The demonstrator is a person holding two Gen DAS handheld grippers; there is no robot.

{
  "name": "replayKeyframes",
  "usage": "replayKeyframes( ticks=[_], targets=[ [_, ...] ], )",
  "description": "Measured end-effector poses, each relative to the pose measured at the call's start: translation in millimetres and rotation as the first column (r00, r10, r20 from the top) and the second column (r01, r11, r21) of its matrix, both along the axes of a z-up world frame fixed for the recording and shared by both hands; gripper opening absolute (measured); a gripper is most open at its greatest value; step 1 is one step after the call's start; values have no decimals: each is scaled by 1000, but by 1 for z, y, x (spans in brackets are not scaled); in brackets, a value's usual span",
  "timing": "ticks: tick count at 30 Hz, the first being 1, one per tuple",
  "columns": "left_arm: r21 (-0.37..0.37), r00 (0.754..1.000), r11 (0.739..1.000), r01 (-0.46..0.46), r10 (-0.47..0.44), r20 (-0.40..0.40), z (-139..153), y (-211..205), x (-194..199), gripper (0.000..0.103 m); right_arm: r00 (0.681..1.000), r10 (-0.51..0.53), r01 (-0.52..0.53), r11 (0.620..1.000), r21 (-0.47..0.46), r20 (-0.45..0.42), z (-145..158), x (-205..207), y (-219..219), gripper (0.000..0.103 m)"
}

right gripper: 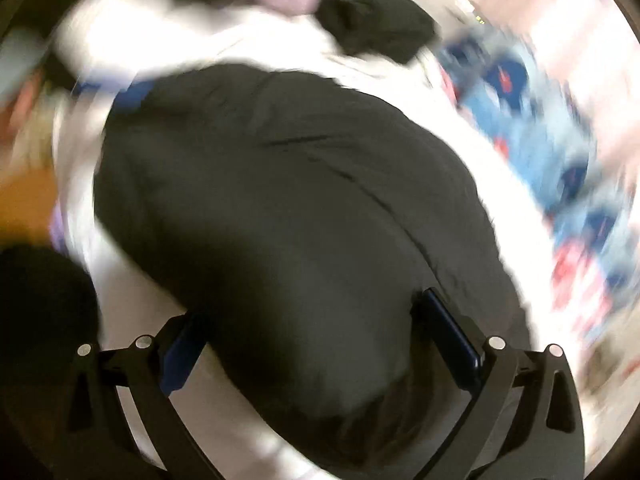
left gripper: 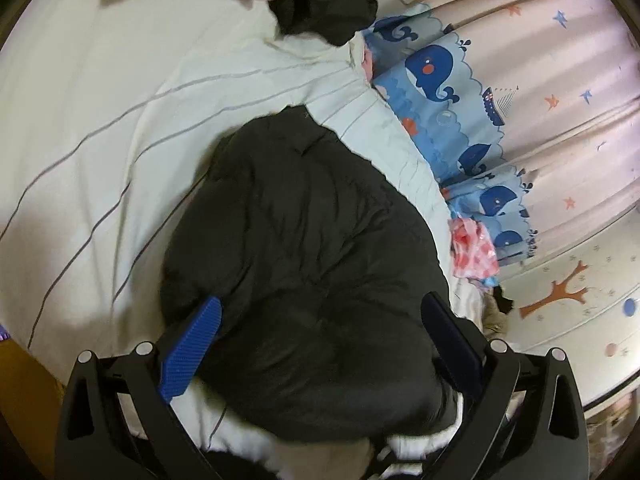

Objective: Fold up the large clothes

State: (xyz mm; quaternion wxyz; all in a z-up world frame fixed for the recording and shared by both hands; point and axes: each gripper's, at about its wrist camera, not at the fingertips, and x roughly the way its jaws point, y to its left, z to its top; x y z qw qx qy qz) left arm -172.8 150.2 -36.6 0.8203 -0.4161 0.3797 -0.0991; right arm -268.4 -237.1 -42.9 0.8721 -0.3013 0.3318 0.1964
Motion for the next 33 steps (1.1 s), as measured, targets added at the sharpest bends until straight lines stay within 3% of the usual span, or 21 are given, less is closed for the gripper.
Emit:
replayKeyframes(
  ticks=[1,3,9,16,21,24,25,27,29,31,33],
  targets=[
    [-16,1000,1000,10,-10,-2,-3,4,-3,96,998,-44,49,994,101,-49,7,8,-14,96],
    [-89,999,995,44,-45,-2,-9,11,-10,96,989,-79,104,971,215,-123,13,19,-33,96],
    [-231,997,972,49,-63,-55,-26,24,-36,96,970,-119,191,913,361,-210,22,30,-64,96],
    [-353,994,933,67,-94,-61,-38,7,-27,96,970,-111,188,906,379,-217,23,15,-68,96],
    [-389,974,917,91,-164,-158,-65,-30,13,96,968,-65,161,902,400,-243,26,30,-67,96],
    [-357,974,933,53,-127,-188,-64,-38,37,96,962,-28,144,896,419,-271,35,21,-80,96],
    [-348,978,936,44,-112,-178,-60,-37,40,96,961,-31,158,877,454,-275,43,13,-97,96],
    [-349,980,937,31,-96,-173,-56,-33,45,96,955,-77,226,810,540,-285,59,-1,-140,96],
    [-362,979,932,9,-82,-187,-62,-30,47,96,936,-148,328,693,642,-318,68,-18,-199,96],
    [-334,982,942,12,-75,-174,-63,-34,44,96,882,-237,471,495,730,-408,58,-38,-274,96],
    [-261,987,965,27,-66,-143,-55,-44,39,95,824,-260,567,340,751,-504,36,-50,-322,96]
  ],
)
